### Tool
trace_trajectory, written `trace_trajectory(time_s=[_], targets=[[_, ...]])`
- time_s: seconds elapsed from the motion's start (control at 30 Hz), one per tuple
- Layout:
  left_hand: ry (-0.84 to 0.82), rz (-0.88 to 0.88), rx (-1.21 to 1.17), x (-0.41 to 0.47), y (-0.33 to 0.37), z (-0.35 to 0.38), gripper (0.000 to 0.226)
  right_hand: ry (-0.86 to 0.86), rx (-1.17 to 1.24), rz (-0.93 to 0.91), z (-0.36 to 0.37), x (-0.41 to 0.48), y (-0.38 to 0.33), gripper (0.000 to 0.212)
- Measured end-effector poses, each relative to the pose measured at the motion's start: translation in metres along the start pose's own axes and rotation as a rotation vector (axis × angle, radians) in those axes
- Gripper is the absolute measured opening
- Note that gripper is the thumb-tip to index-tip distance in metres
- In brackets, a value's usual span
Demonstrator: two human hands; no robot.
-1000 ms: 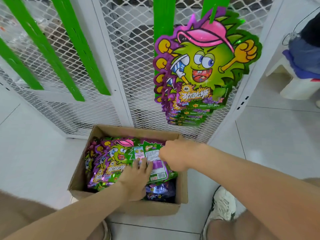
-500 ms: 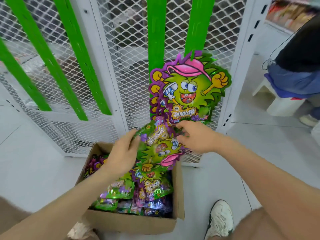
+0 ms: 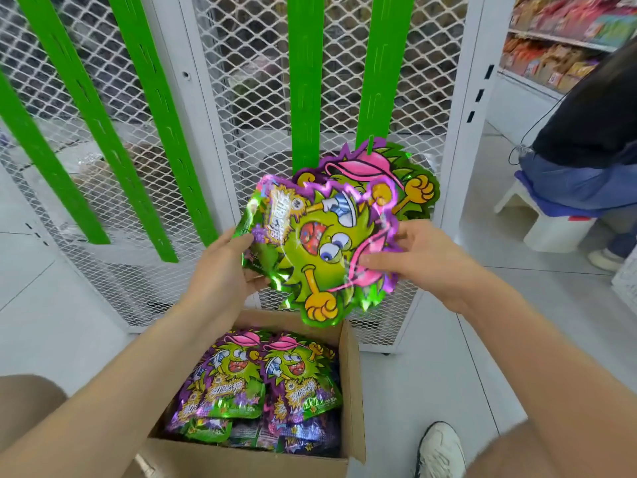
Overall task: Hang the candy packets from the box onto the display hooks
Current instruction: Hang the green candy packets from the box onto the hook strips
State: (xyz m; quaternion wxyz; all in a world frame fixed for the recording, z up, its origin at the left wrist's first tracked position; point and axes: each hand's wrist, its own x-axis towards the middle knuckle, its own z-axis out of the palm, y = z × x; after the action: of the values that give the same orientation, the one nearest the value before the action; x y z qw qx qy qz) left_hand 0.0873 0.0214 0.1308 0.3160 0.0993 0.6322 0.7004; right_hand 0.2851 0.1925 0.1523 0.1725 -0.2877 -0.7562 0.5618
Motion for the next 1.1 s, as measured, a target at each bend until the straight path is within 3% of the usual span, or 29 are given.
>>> trace_trajectory(time_s=[0.1, 0.13, 0.2, 0.27, 0.33, 0.43, 0.57, 0.7, 0.77, 0.9, 1.0, 1.1], targets=[[-0.025, -0.073, 0.362, 0.01, 0.0, -0.01, 0.009, 0.218, 0.013, -0.164, 0.003, 0.007, 0.002, 0.013], [-0.04, -0.064, 0.542, 0.012, -0.001, -0.014, 0.014, 0.265, 0.006, -0.214, 0.004, 0.009, 0.001, 0.014], [-0.007, 0.032, 0.793, 0.011, -0.005, -0.015, 0.05, 0.242, -0.056, -0.284, 0.005, 0.013, 0.0, 0.011], [0.014, 0.294, 0.892, 0.005, -0.006, -0.011, 0.079, 0.12, -0.141, -0.331, 0.01, 0.016, 0.0, 0.014], [-0.127, 0.517, 0.877, -0.004, -0.001, -0.004, 0.083, 0.037, -0.21, -0.362, 0.019, 0.017, -0.002, 0.011], [-0.299, 0.574, 0.741, -0.016, 0.012, 0.006, 0.053, -0.002, -0.255, -0.391, 0.026, 0.017, -0.01, 0.012], [-0.239, 0.483, 0.539, -0.016, 0.027, 0.009, 0.015, 0.115, -0.162, -0.36, 0.028, 0.019, -0.014, 0.022], [-0.106, 0.367, 0.309, -0.009, 0.027, 0.01, 0.008, 0.19, -0.124, -0.362, 0.026, 0.022, -0.013, 0.028], [-0.103, 0.4, 0.421, -0.003, 0.027, 0.007, 0.008, 0.168, -0.115, -0.389, 0.026, 0.022, -0.014, 0.028], [-0.174, 0.651, 0.869, -0.001, 0.034, -0.001, 0.007, 0.131, -0.187, -0.4, 0.026, 0.024, -0.013, 0.014], [-0.384, 0.604, 0.759, -0.005, 0.037, 0.006, 0.009, 0.113, -0.173, -0.406, 0.029, 0.021, -0.017, 0.02], [-0.441, 0.495, 0.624, -0.006, 0.037, 0.01, 0.014, 0.104, -0.106, -0.432, 0.032, 0.019, -0.022, 0.038]])
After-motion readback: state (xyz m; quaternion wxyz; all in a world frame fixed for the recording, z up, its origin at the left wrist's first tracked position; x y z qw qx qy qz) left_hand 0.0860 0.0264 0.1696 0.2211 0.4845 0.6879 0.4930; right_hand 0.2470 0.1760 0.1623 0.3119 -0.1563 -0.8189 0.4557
